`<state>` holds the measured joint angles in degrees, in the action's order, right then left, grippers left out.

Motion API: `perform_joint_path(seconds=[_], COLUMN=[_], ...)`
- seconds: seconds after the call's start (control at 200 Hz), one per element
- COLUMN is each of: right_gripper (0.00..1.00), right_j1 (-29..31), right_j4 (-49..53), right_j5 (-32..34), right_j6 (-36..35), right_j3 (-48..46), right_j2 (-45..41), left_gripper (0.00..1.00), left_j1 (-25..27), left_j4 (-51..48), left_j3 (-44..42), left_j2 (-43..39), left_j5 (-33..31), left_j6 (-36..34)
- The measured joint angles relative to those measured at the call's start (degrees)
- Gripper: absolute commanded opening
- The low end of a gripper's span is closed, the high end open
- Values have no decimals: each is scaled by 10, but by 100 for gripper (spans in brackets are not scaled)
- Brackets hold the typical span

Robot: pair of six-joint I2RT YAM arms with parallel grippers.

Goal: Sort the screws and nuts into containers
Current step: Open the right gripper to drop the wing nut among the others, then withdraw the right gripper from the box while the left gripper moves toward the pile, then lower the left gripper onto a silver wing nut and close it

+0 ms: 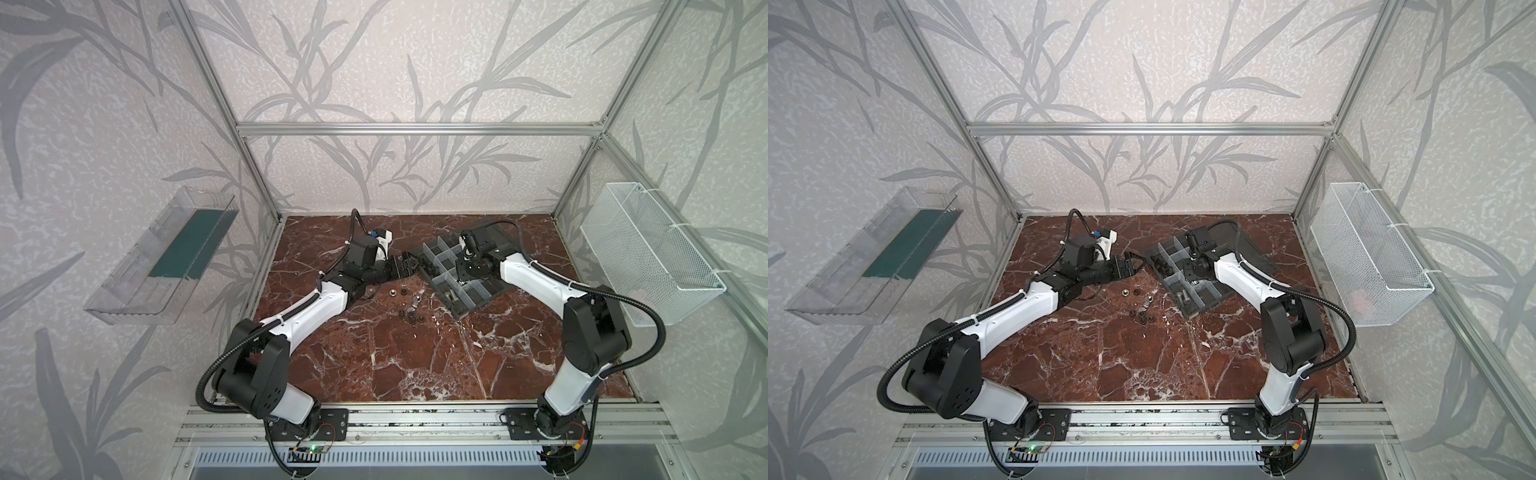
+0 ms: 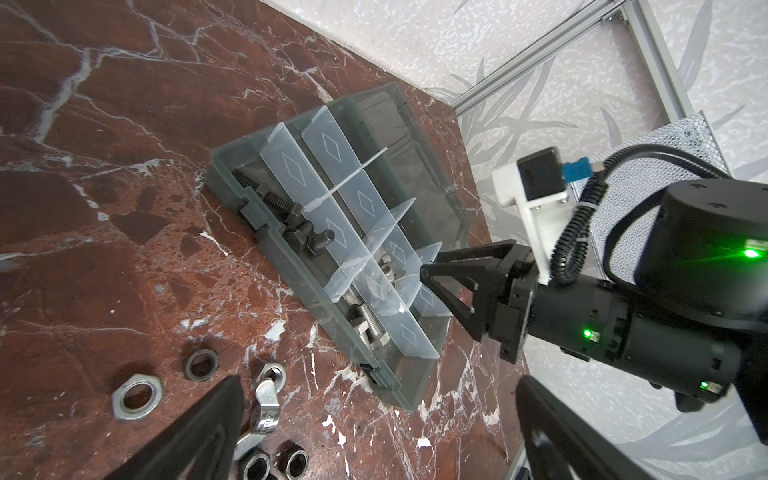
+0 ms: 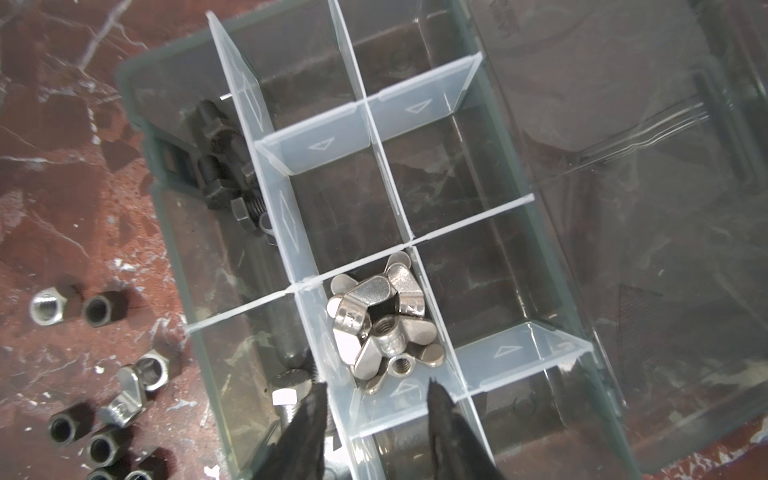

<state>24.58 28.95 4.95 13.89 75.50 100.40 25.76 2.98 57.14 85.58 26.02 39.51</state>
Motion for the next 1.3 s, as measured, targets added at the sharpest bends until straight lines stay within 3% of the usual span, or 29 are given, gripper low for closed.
perform_joint_path(seconds=[0.22, 0.565, 0.875, 1.3], right_gripper=[57, 100, 99, 99], right_j1=[8, 20, 15, -6], right_j4=[-5, -35, -61, -150], right_j5=[-11, -23, -27, -126], right_j6=[0, 14, 15, 21], right_j3=[-28, -98, -152, -250], right_j2=[-46, -144, -205, -300], left_gripper=[99, 99, 98, 71], left_j1=[0, 9, 80, 87], left_j4=[-66, -230, -391, -424], left_j3=[28, 146, 245, 255], left_j2=[23, 149, 252, 281], left_j5=[-6, 5, -47, -82], left_j6=[-19, -90, -177, -189])
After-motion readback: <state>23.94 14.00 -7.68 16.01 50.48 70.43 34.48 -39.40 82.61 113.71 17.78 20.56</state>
